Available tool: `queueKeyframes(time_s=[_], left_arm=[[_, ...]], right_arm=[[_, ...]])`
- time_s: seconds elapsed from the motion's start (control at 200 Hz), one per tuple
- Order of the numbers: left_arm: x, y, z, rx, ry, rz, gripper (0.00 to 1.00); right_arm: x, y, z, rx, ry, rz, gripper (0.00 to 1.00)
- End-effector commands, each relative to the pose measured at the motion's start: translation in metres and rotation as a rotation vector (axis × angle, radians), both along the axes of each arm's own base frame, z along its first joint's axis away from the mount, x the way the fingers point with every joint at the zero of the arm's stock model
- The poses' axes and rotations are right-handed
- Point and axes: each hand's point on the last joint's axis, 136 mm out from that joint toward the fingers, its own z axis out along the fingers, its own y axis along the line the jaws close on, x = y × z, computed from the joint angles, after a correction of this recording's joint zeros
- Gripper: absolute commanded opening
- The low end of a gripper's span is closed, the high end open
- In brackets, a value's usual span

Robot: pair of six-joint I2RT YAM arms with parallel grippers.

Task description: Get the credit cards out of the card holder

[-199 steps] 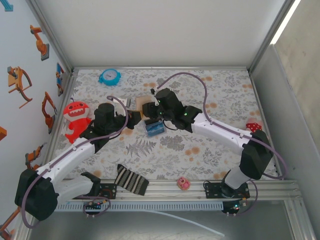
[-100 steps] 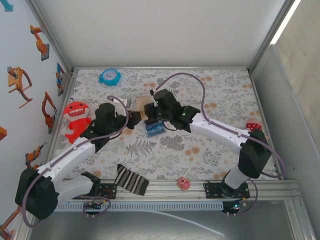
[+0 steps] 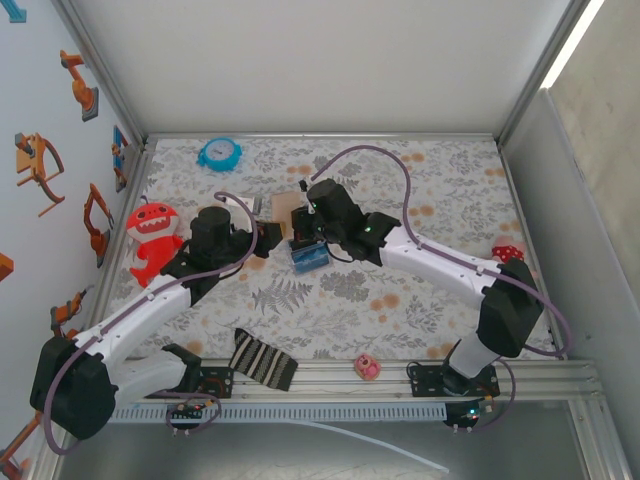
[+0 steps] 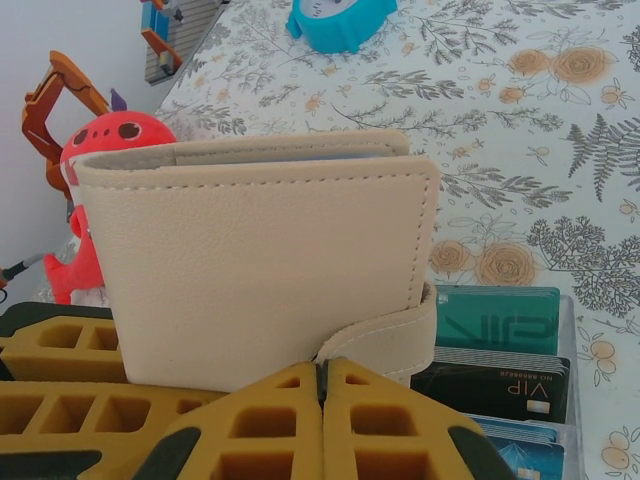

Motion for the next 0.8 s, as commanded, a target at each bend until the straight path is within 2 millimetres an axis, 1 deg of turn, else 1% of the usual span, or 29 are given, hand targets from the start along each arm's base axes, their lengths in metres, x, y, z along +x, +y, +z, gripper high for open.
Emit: queueKeyframes(time_s=[0.0, 0.401, 0.641, 0.796], left_arm=[[0.002, 0.0, 0.026, -0.051, -0.07, 0.007, 0.0], [0.002, 0.001, 0.024, -0.051, -0.066, 0.008, 0.0], [0.001, -0.001, 0.024, -0.052, -0.064, -0.001, 0.0], [0.001, 0.0, 0.024, -0.052, -0.066, -0.002, 0.0]], right_arm=[[0.008, -0.023, 0.001, -0.055, -0.032, -0.069, 0.0], [0.01, -0.031, 0.005, -0.02, -0.036, -0.071, 0.0], [0.009, -0.03, 0.006, -0.003, -0.036, -0.061, 0.0], [0.011, -0.036, 0.008, -0.005, -0.045, -0.071, 0.0]])
